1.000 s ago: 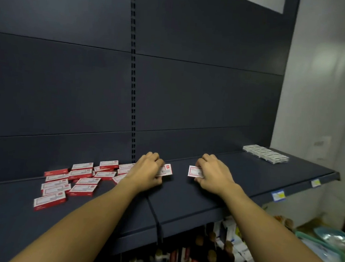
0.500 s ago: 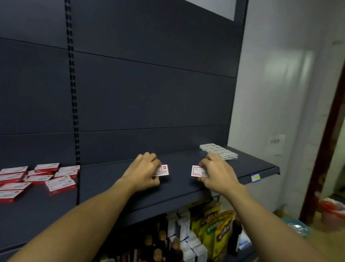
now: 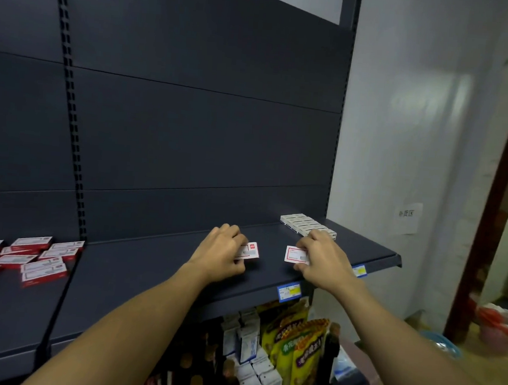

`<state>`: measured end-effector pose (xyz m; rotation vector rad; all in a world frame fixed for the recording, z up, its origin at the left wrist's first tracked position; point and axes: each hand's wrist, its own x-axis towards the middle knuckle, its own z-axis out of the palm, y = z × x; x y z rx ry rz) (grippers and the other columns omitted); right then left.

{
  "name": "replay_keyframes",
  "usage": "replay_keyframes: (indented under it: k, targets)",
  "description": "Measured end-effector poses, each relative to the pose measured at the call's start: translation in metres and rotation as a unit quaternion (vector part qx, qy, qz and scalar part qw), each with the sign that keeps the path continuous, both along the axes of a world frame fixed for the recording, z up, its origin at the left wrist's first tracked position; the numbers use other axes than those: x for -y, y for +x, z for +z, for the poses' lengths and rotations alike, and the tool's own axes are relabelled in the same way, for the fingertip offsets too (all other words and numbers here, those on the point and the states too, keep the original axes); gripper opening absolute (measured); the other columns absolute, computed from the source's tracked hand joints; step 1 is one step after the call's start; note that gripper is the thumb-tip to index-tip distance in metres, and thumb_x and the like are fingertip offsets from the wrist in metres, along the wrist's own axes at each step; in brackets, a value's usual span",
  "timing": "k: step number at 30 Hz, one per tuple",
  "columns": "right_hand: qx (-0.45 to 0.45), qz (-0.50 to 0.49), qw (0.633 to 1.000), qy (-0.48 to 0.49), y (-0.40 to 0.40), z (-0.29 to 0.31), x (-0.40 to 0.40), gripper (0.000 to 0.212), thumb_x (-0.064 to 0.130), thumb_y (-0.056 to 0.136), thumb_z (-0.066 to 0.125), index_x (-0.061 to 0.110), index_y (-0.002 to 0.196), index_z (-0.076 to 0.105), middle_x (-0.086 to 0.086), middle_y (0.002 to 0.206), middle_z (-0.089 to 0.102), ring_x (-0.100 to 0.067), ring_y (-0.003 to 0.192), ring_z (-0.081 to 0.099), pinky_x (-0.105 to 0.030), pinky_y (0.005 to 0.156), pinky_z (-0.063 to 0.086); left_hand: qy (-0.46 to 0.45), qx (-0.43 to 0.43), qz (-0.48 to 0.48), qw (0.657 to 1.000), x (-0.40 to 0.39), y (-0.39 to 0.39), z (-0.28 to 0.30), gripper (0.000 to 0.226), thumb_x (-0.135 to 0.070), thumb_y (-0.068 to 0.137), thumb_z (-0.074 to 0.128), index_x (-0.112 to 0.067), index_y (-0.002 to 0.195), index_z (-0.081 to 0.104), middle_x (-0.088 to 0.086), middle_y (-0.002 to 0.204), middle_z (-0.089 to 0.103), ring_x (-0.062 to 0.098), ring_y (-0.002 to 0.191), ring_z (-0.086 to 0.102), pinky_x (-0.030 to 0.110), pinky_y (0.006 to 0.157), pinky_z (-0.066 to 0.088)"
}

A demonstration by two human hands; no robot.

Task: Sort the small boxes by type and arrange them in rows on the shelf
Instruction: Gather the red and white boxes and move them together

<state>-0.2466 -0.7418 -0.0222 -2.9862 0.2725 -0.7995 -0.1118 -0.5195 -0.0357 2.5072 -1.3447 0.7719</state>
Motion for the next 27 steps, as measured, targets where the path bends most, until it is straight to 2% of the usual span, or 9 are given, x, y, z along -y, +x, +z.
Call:
replay_keyframes:
  k: [7, 11, 18, 23, 27]
  targets:
    - [0.029, 0.045, 0.997, 0.047, 0.048, -0.01, 0.027, 0.05, 0.034, 0.076, 0.083, 0.02, 0.121, 0.066, 0.004, 0.114, 0.053, -0.018, 0.114, 0.044, -0.033, 0.102, 0.038, -0.026, -0.027, 0.012, 0.999, 0.016, 0.036, -0.006, 0.059, -0.032, 0.085, 0.063, -0.019, 0.141, 0.05, -0.004, 0.125, 0.054, 0.017, 0.113, 0.045, 0.029, 0.101, 0.033]
    - [0.013, 0.067, 0.997, 0.045, 0.083, -0.018, 0.047, 0.05, 0.035, 0.077, 0.082, 0.022, 0.122, 0.065, 0.004, 0.115, 0.052, -0.019, 0.116, 0.042, -0.032, 0.102, 0.032, -0.032, -0.035, 0.036, 0.998, 0.031, 0.068, -0.011, 0.06, -0.031, 0.086, 0.062, -0.015, 0.143, 0.048, -0.003, 0.126, 0.052, 0.017, 0.114, 0.044, 0.031, 0.105, 0.035]
    - [0.006, 0.096, 0.994, 0.054, 0.154, -0.019, 0.085, 0.049, 0.037, 0.077, 0.082, 0.025, 0.122, 0.067, 0.006, 0.11, 0.052, -0.019, 0.116, 0.044, -0.032, 0.102, 0.032, -0.014, -0.031, 0.082, 0.996, 0.059, 0.125, -0.014, 0.051, -0.037, 0.088, 0.059, -0.02, 0.136, 0.056, -0.004, 0.122, 0.053, 0.017, 0.11, 0.047, 0.028, 0.1, 0.033]
    - [0.01, 0.115, 0.99, 0.078, 0.198, -0.025, 0.106, 0.047, 0.036, 0.079, 0.081, 0.025, 0.122, 0.068, 0.009, 0.106, 0.049, -0.016, 0.114, 0.042, -0.028, 0.1, 0.03, -0.006, -0.03, 0.093, 0.995, 0.079, 0.159, -0.015, 0.05, -0.035, 0.089, 0.06, -0.022, 0.137, 0.055, -0.005, 0.125, 0.053, 0.017, 0.113, 0.047, 0.029, 0.099, 0.033]
    - [-0.001, 0.123, 0.987, 0.102, 0.228, -0.033, 0.115, 0.045, 0.038, 0.081, 0.078, 0.03, 0.124, 0.066, 0.012, 0.106, 0.045, -0.016, 0.114, 0.041, -0.03, 0.102, 0.031, 0.008, -0.044, 0.102, 0.994, 0.089, 0.179, -0.022, 0.048, -0.031, 0.089, 0.059, -0.022, 0.136, 0.056, -0.004, 0.123, 0.054, 0.017, 0.112, 0.046, 0.028, 0.098, 0.032]
